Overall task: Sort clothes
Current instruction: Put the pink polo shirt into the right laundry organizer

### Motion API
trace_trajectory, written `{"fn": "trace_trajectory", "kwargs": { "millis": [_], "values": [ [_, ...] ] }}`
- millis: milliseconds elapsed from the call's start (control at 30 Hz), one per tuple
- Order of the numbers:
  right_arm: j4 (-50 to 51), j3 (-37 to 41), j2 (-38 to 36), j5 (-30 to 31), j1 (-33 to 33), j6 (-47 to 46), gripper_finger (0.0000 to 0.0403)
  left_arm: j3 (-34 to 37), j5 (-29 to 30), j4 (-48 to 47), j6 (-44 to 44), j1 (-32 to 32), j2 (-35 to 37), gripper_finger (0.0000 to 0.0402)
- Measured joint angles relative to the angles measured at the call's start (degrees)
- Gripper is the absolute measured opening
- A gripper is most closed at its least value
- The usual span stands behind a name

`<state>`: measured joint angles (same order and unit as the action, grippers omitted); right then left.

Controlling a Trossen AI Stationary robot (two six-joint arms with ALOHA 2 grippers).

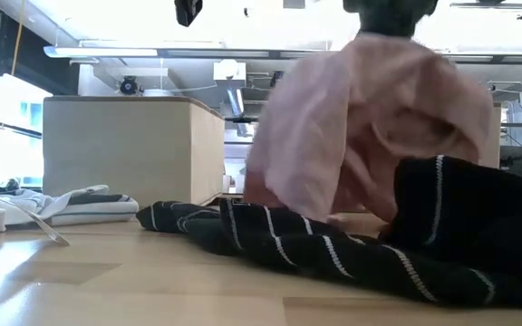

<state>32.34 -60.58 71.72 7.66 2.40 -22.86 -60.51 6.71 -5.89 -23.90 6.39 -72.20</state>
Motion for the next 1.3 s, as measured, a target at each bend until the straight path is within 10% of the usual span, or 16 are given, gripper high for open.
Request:
{"fn": "trace_trajectory", "kwargs": {
  "millis": [533,1033,1300],
  "values": [
    [-23.83,-1.79,-14.41,8.44,0.35,5.69,0.0003,0.00,0.29,0.24,-0.01,0.00,0.00,0.0135],
    [-17.62,-34.41,-7.39,19.09,-1.94,31.55,0.0003,-0.01,1.61,2.09,0.09,-0.45,0.04,0.0135],
    [1.73,-52.74,-0.67,26.37,-10.88,32.47,0.0003,0.00,1.63,2.40,0.09,-0.76,0.04,0.0135]
  ]
}}
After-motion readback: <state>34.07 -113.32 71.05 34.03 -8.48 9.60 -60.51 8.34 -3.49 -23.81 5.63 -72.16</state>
